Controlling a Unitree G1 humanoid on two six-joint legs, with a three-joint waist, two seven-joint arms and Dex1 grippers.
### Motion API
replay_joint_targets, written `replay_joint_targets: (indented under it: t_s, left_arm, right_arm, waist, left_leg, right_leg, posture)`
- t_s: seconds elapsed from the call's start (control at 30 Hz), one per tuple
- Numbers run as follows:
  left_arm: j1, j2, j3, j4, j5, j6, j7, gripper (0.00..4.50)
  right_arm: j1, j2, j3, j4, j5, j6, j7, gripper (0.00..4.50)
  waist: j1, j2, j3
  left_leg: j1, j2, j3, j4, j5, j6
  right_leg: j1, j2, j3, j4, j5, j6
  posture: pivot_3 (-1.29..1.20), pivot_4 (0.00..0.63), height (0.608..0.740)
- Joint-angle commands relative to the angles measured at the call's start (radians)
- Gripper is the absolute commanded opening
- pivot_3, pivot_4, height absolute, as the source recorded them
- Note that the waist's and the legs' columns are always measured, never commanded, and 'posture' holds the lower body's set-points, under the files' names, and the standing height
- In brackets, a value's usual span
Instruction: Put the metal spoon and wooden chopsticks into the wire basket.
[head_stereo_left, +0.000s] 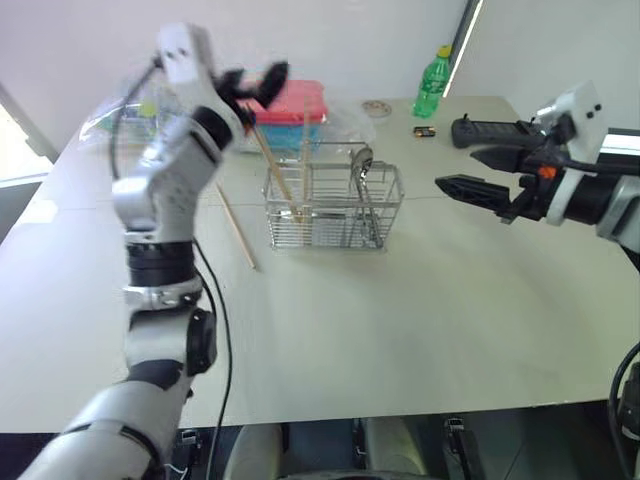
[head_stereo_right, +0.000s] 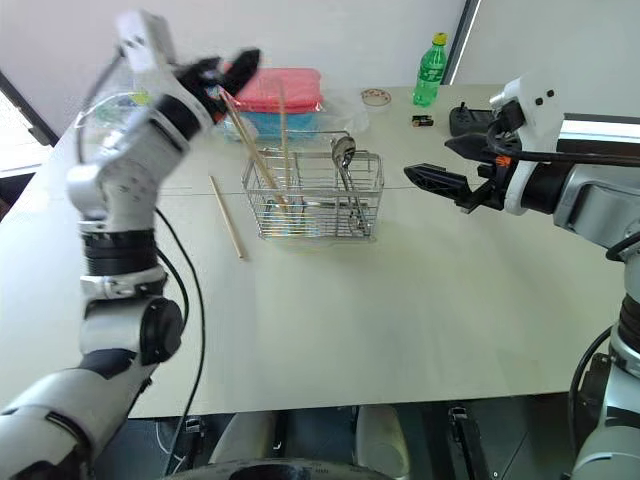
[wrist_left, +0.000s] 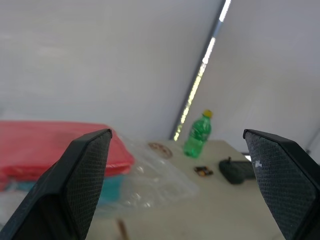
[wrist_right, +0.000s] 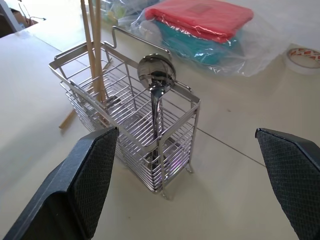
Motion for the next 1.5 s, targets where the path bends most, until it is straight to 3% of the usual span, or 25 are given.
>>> replay_joint_targets:
  t_s: [0.03, 0.17, 0.43, 0.63, 1.13, 1.47, 1.5]
  left_arm:
    - [-0.086, 0.084, 0.087, 0.105, 0.005, 0.045, 0.089, 4.42]
    - [-0.118, 0.139, 0.066, 0.331, 0.110, 0.033, 0.184, 4.42]
    - [-0.130, 0.077, 0.047, 0.611, 0.180, 0.157, 0.283, 4.42]
    - [-0.165, 0.029, 0.008, 0.807, 0.240, 0.129, 0.304, 4.42]
    - [-0.232, -0.006, 0.095, 1.080, 0.237, -0.037, 0.406, 4.42]
    - [-0.263, 0.003, 0.097, 1.150, 0.271, -0.089, 0.433, 4.42]
    - [-0.263, 0.003, 0.097, 1.151, 0.273, -0.092, 0.433, 4.20]
  right_arm:
    - [0.012, -0.009, -0.019, -0.010, -0.007, -0.033, 0.011, 4.50]
    - [0.021, 0.010, -0.014, -0.011, -0.006, -0.041, 0.003, 4.50]
    - [0.014, 0.023, -0.008, -0.012, 0.003, -0.040, -0.010, 4.50]
    - [0.009, 0.042, -0.002, -0.021, 0.009, -0.040, -0.027, 4.50]
    - [0.050, 0.064, -0.053, -0.068, 0.066, 0.002, -0.081, 4.50]
    - [0.100, 0.086, -0.092, -0.115, 0.104, 0.002, -0.145, 4.50]
    - [0.102, 0.087, -0.093, -0.117, 0.106, 0.001, -0.153, 4.50]
  waist:
    - [0.000, 0.000, 0.000]
    - [0.005, 0.001, 0.000]
    - [0.021, -0.002, 0.001]
    - [0.022, -0.002, 0.001]
    - [0.022, -0.002, 0.001]
    - [0.019, -0.002, 0.001]
    - [0.019, -0.002, 0.001]
  left_leg:
    - [0.000, 0.000, 0.000, 0.000, 0.000, 0.000]
    - [0.003, 0.000, 0.000, -0.001, 0.000, 0.000]
    - [0.000, 0.000, 0.000, 0.000, 0.000, 0.000]
    - [-0.002, 0.000, 0.000, 0.000, 0.000, -0.001]
    - [-0.001, 0.000, 0.000, 0.000, 0.000, -0.001]
    - [0.000, 0.000, 0.001, 0.000, 0.000, -0.002]
    - [0.000, 0.000, 0.001, 0.000, 0.000, -0.002]
  right_leg:
    - [0.000, 0.000, 0.000, 0.000, 0.000, 0.000]
    - [0.003, 0.000, 0.000, 0.000, -0.001, 0.002]
    - [0.000, 0.000, 0.000, 0.000, 0.000, 0.001]
    - [-0.002, 0.000, 0.000, 0.001, 0.000, 0.001]
    - [-0.002, -0.001, 0.000, 0.001, 0.000, 0.001]
    - [-0.001, -0.001, 0.000, 0.001, 0.000, 0.001]
    - [-0.001, -0.001, 0.000, 0.002, 0.000, 0.001]
  posture:
    - [0.00, 0.150, 0.708]
    - [0.00, 0.150, 0.708]
    - [0.00, 0.150, 0.708]
    - [0.00, 0.150, 0.708]
    - [0.00, 0.150, 0.708]
    - [0.00, 0.150, 0.708]
    - [0.00, 0.150, 0.708]
